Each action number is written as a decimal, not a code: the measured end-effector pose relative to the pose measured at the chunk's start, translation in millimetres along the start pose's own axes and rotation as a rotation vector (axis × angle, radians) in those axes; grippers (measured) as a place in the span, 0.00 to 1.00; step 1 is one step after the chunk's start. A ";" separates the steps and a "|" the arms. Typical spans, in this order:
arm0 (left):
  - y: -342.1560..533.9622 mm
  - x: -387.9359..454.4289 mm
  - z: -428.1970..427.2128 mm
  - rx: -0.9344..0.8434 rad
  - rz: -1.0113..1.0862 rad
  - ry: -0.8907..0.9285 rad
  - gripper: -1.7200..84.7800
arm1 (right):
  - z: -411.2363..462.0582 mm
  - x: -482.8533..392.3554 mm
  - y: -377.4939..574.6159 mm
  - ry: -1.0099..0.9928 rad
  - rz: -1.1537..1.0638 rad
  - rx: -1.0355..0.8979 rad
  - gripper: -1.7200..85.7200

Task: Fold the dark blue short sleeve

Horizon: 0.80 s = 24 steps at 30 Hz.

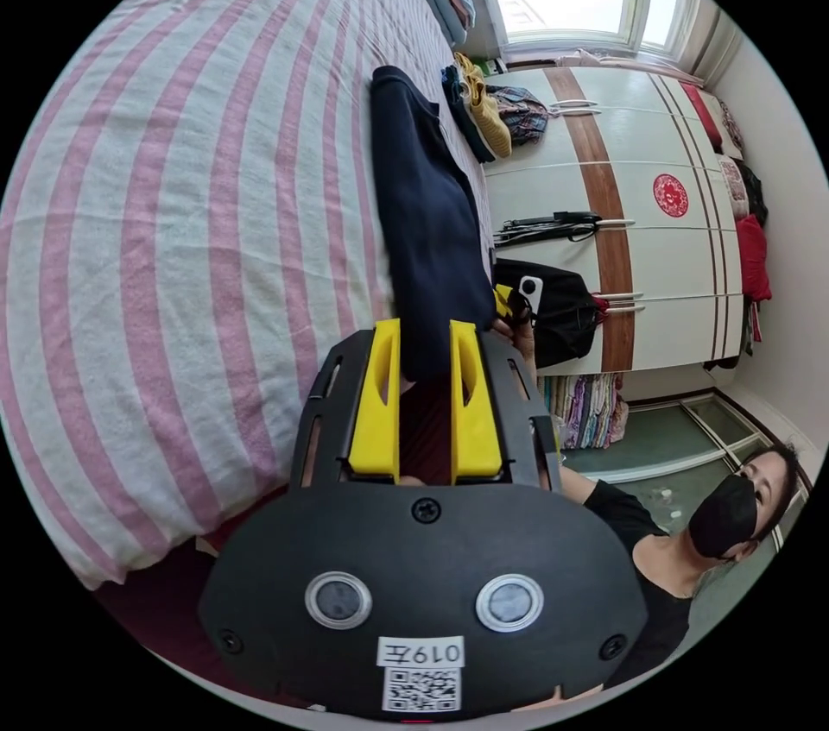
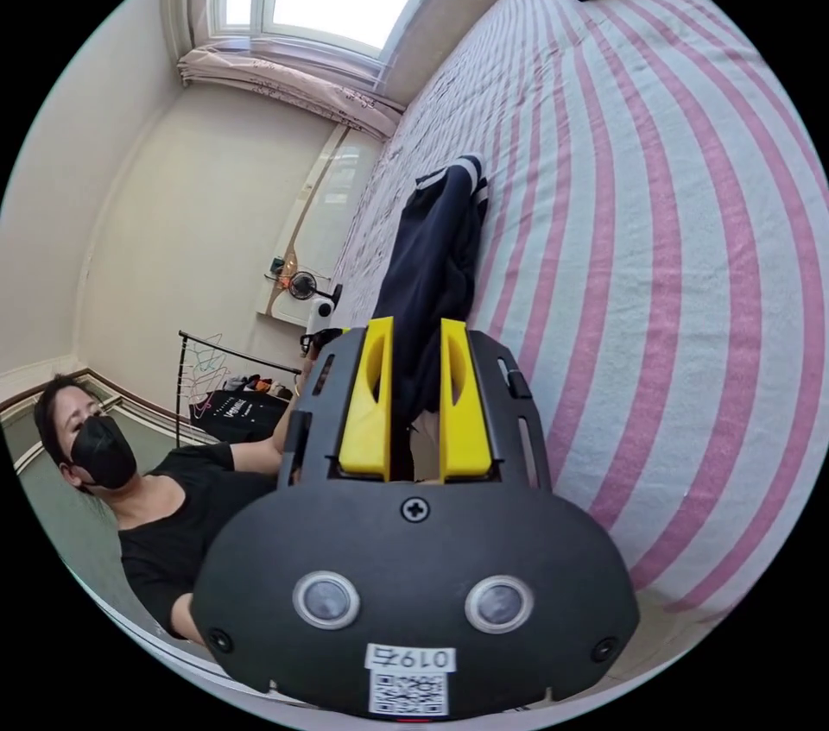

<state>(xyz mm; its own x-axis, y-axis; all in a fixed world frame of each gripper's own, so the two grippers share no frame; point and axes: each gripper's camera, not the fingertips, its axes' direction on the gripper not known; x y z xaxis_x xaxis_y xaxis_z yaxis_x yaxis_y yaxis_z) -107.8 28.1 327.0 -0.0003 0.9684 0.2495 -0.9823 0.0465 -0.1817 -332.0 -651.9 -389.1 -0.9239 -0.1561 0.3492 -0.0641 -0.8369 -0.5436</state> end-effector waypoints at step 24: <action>84.5 17.1 0.8 0.021 -0.017 0.037 0.05 | 36.7 -10.6 91.3 0.072 -0.025 -0.001 0.08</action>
<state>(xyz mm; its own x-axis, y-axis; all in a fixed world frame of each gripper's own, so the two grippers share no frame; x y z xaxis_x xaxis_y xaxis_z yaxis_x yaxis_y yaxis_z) -190.9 48.4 316.7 0.0226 0.9760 0.2166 -0.9857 0.0579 -0.1580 -314.2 -745.8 -414.5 -0.9470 -0.0970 0.3064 -0.0876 -0.8394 -0.5364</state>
